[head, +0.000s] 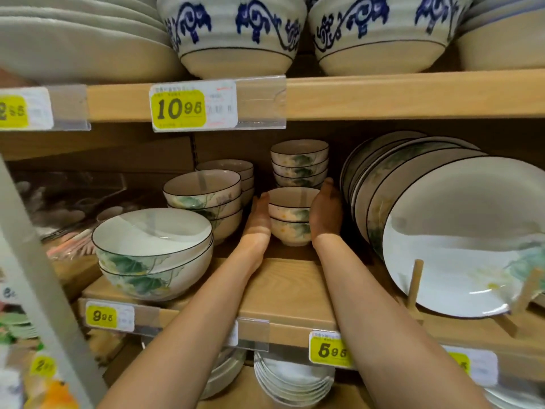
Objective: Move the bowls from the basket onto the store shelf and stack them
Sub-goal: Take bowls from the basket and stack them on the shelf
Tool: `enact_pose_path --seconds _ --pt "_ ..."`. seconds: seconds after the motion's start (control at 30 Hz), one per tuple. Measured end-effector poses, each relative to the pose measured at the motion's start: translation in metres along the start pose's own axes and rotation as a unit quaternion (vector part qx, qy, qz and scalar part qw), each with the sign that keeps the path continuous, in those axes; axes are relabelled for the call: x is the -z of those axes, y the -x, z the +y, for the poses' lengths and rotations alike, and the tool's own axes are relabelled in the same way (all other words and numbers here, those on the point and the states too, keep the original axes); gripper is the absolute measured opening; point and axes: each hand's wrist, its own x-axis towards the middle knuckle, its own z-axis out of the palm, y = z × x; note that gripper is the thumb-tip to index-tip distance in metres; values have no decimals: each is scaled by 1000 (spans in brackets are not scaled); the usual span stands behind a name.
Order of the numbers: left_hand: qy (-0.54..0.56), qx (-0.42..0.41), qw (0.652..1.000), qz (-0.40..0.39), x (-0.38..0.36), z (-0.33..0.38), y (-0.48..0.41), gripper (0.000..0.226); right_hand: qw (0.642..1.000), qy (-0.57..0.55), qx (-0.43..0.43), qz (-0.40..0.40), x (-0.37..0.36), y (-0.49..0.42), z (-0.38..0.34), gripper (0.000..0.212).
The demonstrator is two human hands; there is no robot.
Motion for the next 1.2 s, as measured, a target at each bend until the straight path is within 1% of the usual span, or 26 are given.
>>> enact_pose_path --seconds 0.07,0.1,0.13,0.2,0.27,0.3,0.33,0.4,0.47,0.57,0.63,0.7,0.8,0.87,0.9,0.97,1.07,1.13,1.2 --pt "-23 2 999 40 5 9 15 54 998 28 57 14 1 14 -12 50" --pt "-45 0 998 46 10 14 29 51 995 39 87 16 2 24 -19 50" --pt "-64 -16 997 32 16 19 48 45 993 47 110 10 4 35 -24 50" --pt "-73 -71 994 -42 32 31 95 27 991 33 124 -21 9 66 -30 45" --pt "-60 -122 986 -98 53 40 140 21 988 -9 147 -49 18 103 -37 32" --pt "-53 -140 982 -116 66 44 162 23 984 -23 163 -73 24 122 -41 28" --pt "-45 -151 979 -129 81 46 182 28 978 -47 170 -114 27 141 -44 24" --pt "-27 -154 978 -140 119 46 218 35 959 -109 145 -216 28 180 -43 21" --pt "-17 -146 980 -133 161 41 249 38 945 -135 103 -279 23 219 -33 23" --pt "-13 -123 990 -66 234 26 289 38 932 -144 52 -328 6 283 -8 27" --pt "-21 -92 995 -12 289 14 310 35 928 -136 12 -348 -12 325 15 32" --pt "-35 -45 996 62 349 -1 324 30 918 -104 -38 -382 -35 365 43 31" --pt "-26 67 978 195 436 -27 340 32 897 -42 -120 -424 -73 417 95 31" --pt "-10 104 960 259 484 -45 352 29 880 17 -173 -442 -98 445 131 29" --pt "-7 115 952 283 504 -53 359 28 866 46 -202 -455 -108 458 146 28" --pt "-6 135 938 320 540 -69 368 26 839 97 -243 -477 -125 481 175 25" --pt "-12 167 920 354 584 -93 363 25 816 153 -272 -487 -152 504 212 19" --pt "-10 194 911 363 607 -105 352 23 803 188 -281 -491 -175 513 233 15" --pt "-13 214 906 365 628 -120 337 22 790 203 -296 -497 -201 518 256 19"
